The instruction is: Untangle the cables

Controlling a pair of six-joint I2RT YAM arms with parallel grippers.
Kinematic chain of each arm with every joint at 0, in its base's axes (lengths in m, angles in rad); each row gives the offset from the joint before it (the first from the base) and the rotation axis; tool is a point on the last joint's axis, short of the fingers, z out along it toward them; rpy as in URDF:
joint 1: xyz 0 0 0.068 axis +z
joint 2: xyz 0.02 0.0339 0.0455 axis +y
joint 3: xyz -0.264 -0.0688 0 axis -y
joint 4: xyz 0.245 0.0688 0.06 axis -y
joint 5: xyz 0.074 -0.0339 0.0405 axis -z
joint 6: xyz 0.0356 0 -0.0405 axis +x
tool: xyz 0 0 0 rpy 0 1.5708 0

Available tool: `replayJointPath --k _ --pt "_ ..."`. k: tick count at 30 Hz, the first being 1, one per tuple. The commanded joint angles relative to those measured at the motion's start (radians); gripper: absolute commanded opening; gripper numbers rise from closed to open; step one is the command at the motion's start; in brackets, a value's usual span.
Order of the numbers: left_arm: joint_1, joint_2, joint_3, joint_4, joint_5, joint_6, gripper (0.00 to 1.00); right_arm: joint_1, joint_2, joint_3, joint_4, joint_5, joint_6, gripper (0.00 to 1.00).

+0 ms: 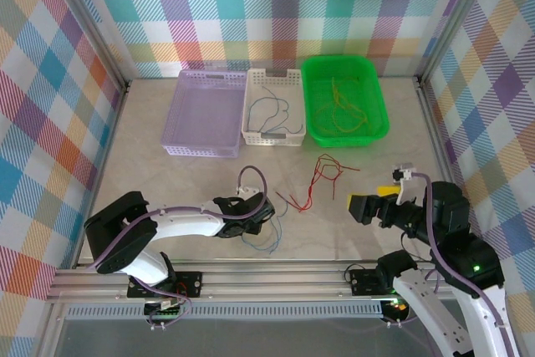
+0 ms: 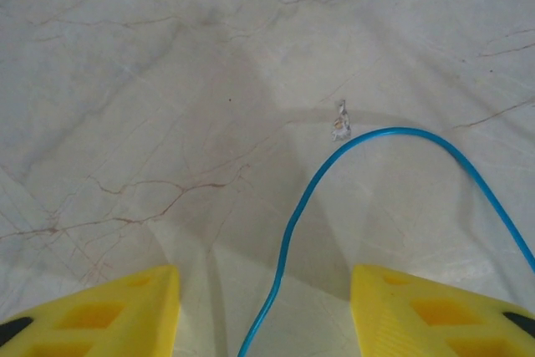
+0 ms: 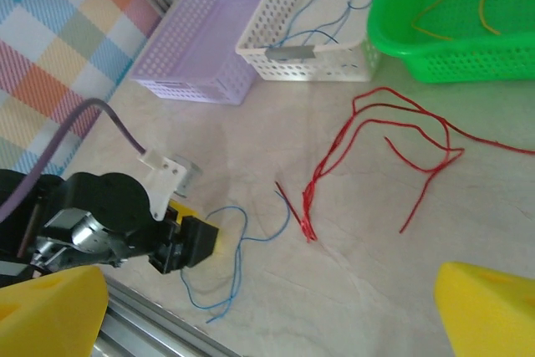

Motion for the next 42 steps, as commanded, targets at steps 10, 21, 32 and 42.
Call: replayJointPath --k 10,21,32,42 --pt "0.0 0.091 0.018 0.047 -0.029 0.004 0.15 -0.005 -0.094 -0.051 0.004 0.117 0.012 1.0" --pt "0.0 -0.095 0.047 -0.048 -0.04 -0.008 0.0 -0.005 -0.149 -0.066 0.006 0.167 0.033 1.0" --pt "-0.002 -0.385 0.171 -0.26 -0.073 -0.015 0.0 -0.005 -0.162 -0.071 0.006 0.179 0.036 1.0" --pt "-0.005 -0.425 0.432 -0.333 -0.071 0.055 0.0 -0.005 -0.166 -0.072 0.006 0.183 0.037 1.0"
